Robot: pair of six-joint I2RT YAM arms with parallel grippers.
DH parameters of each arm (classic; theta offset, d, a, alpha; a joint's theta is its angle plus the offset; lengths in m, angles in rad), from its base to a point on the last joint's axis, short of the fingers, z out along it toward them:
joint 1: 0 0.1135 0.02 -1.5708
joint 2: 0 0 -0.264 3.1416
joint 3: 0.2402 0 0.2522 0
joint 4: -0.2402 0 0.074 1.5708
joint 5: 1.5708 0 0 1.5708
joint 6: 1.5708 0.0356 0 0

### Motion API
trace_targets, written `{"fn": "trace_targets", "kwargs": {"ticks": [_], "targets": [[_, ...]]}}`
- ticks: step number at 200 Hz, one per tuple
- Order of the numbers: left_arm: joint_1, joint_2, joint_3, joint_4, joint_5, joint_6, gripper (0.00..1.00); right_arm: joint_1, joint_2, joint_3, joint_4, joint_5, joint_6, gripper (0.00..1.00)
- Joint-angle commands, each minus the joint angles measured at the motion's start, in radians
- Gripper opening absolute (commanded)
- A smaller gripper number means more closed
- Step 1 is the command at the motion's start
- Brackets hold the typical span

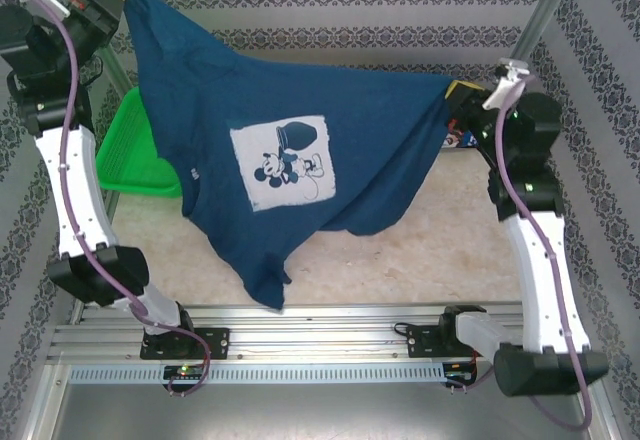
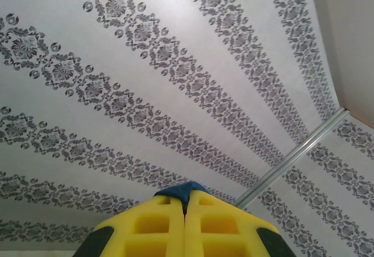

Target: Fold and stack the t-shirts

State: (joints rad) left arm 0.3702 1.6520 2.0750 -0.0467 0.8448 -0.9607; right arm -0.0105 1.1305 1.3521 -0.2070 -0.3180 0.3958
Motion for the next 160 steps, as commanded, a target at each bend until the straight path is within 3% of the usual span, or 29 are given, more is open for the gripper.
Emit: {"fn": "trace_targets", "kwargs": {"ticks": [1,11,24,32,49,61,73,101,118,134,149,160], "targets": [[-0.057,0.093,0.212,-0.033,-0.011,0.055,0.00,0.010,0.128,0.150,0.085,-0.016,0.014,0.00],[-0.082,0.175,0.326,-0.033,-0.007,0.048,0.00,0.020,0.200,0.223,0.089,-0.002,0.005,0.00],[-0.088,0.237,0.341,0.129,-0.011,-0.056,0.00,0.029,0.315,0.364,0.089,-0.002,0.000,0.00],[-0.088,0.288,0.399,0.145,-0.018,-0.097,0.00,0.034,0.388,0.461,0.081,-0.001,-0.002,0.00],[-0.091,0.464,0.689,0.090,-0.043,-0.154,0.00,0.044,0.549,0.679,0.060,-0.010,-0.005,0.00],[-0.084,0.573,0.858,0.138,-0.086,-0.246,0.00,0.054,0.648,0.834,0.041,-0.007,-0.011,0.00],[-0.070,0.580,0.840,0.209,-0.138,-0.308,0.00,0.062,0.722,0.957,0.011,-0.004,-0.030,0.00],[-0.053,0.518,0.791,0.245,-0.111,-0.228,0.00,0.070,0.836,1.180,-0.053,-0.003,-0.071,0.00],[-0.051,0.507,0.784,0.279,-0.003,-0.219,0.00,0.070,0.823,1.121,-0.035,-0.001,-0.088,0.00],[-0.057,0.464,0.666,0.378,0.132,-0.245,0.00,0.072,0.747,0.917,0.044,-0.021,-0.094,0.00],[-0.062,0.292,0.225,0.712,0.140,-0.346,0.00,0.072,0.632,0.615,0.182,-0.030,-0.094,0.00],[-0.061,0.121,-0.152,0.816,0.091,-0.285,0.00,0.075,0.546,0.396,0.256,-0.003,-0.092,0.00]]}}
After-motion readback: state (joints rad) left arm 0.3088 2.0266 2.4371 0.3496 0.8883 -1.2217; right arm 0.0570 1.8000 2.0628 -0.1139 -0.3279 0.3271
